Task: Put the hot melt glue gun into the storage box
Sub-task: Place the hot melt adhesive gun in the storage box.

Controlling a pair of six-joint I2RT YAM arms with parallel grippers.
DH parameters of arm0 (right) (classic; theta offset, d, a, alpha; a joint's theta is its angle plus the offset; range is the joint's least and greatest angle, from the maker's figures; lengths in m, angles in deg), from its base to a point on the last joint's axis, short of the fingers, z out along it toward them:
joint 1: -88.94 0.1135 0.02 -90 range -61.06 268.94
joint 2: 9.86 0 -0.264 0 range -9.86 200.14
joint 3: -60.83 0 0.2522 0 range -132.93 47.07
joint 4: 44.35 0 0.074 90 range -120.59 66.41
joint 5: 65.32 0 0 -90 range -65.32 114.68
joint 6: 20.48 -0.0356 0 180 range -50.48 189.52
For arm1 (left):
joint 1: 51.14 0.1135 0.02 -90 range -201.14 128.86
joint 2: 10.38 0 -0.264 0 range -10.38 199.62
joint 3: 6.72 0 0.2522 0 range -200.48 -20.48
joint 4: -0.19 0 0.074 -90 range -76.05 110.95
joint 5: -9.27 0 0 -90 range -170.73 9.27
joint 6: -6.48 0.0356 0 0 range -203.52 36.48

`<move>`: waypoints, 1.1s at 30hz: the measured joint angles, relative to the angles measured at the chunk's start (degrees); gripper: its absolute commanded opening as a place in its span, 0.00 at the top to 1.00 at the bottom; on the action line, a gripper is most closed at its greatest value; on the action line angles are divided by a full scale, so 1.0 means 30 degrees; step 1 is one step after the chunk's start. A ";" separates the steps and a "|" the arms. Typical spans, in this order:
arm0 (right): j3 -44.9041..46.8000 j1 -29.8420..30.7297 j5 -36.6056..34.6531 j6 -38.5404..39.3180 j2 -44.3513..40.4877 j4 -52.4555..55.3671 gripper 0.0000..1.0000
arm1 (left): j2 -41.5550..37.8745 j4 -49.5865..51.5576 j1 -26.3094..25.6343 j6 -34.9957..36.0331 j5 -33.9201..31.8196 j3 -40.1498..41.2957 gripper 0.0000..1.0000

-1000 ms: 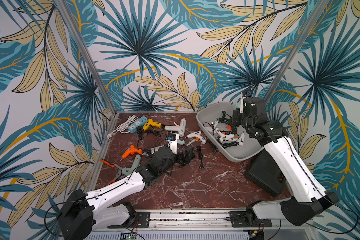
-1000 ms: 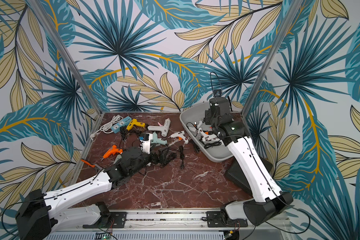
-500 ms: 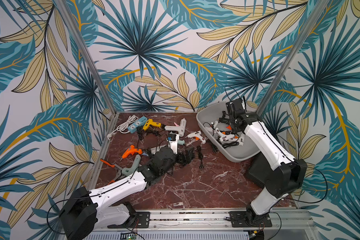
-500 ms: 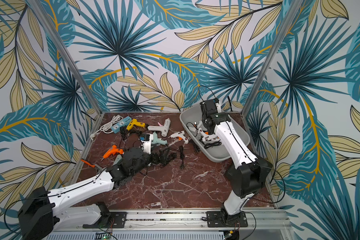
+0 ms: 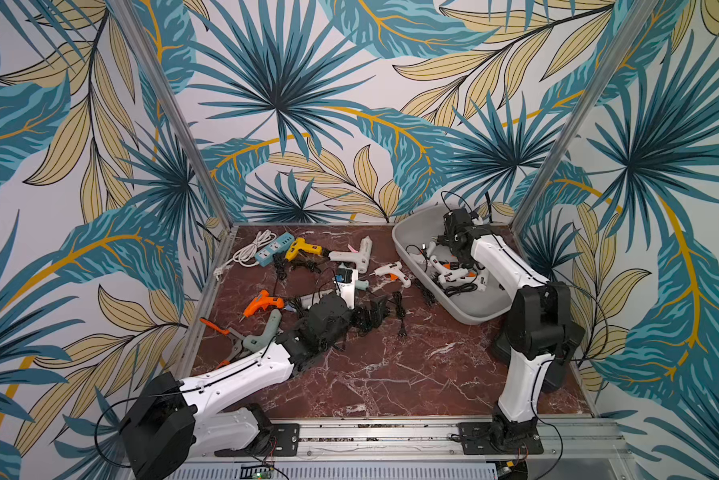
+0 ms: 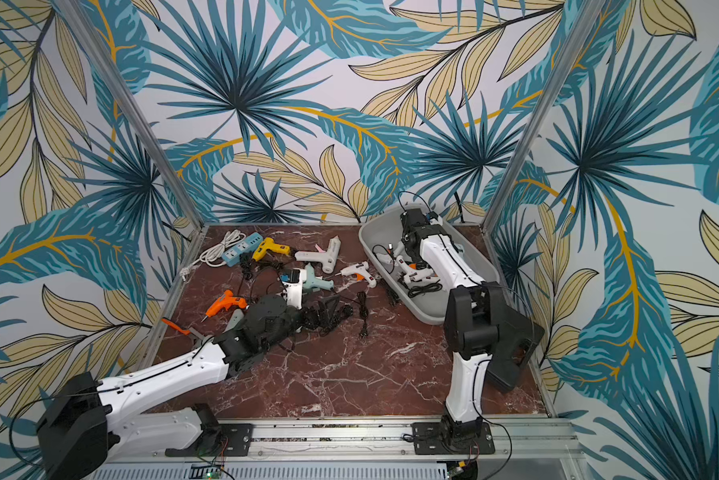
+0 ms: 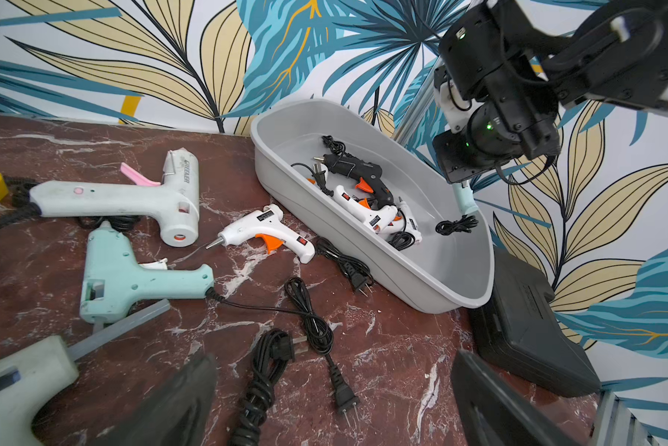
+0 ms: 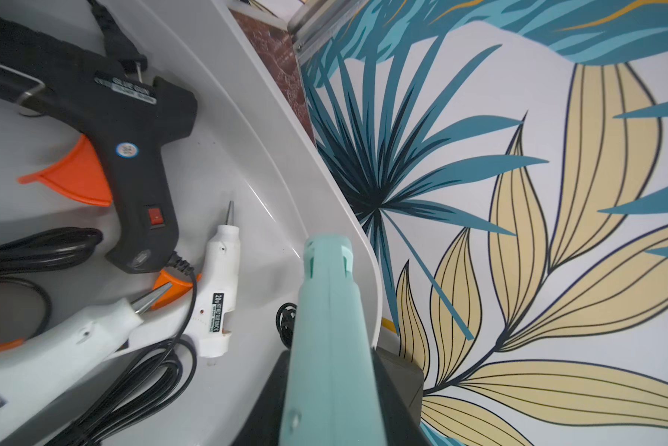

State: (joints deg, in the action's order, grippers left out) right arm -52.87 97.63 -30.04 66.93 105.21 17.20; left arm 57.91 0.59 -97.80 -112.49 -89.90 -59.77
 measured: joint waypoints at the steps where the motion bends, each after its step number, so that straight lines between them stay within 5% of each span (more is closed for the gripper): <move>1: -0.0051 -0.0146 -0.0051 0.0000 0.0284 -0.0022 1.00 | 0.0000 0.0000 0.0000 0.0000 0.0007 0.0000 0.00; 17: -0.3082 -0.1173 -0.0321 -0.0022 0.4889 -0.0466 0.95 | 0.0401 -0.0058 0.0000 0.0007 0.0415 0.0000 0.00; 33: -0.2594 -0.1202 0.2382 -0.1115 0.5865 -0.0714 0.38 | 0.0401 0.0736 0.0000 0.0525 -0.0517 0.0000 0.00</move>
State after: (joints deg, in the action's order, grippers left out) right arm -60.65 94.02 -22.90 63.59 122.81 15.06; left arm 59.11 2.79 -97.80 -110.91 -91.45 -59.77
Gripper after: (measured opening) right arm 0.587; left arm 0.999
